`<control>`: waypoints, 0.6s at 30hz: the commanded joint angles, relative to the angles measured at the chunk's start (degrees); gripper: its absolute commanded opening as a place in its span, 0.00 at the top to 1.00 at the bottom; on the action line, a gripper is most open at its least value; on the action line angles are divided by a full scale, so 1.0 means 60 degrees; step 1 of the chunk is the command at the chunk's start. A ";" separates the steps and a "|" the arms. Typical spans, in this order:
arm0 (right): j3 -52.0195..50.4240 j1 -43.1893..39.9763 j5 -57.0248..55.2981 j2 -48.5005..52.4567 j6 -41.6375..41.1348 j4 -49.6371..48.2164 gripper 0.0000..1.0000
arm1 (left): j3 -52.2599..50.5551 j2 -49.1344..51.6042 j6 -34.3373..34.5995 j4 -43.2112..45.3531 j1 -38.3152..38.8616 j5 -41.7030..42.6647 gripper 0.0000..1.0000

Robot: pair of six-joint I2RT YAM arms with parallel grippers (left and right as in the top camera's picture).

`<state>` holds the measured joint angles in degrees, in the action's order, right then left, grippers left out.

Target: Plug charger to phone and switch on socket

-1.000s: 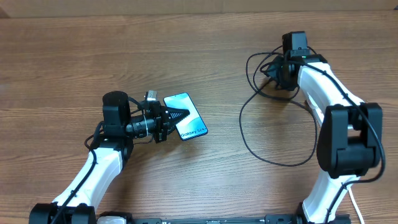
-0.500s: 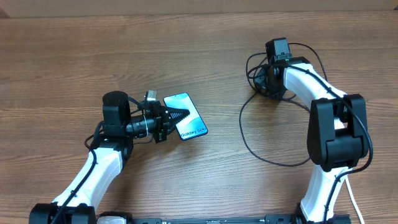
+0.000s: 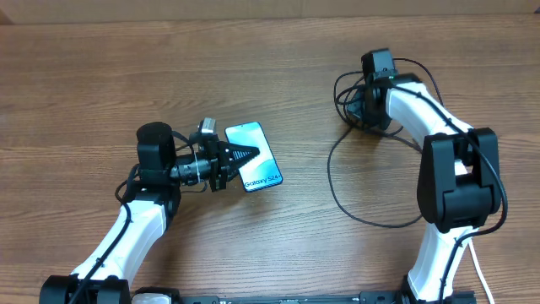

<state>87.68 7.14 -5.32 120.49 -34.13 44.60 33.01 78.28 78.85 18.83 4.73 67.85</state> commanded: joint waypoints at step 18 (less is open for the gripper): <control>0.1104 0.0146 0.7377 -0.4911 0.6557 0.6827 0.96 | 0.1719 0.2597 -0.0135 0.2798 -0.0678 0.2244 0.96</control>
<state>93.84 6.48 32.53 94.45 -4.29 83.59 38.02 90.63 78.87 33.89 1.06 76.31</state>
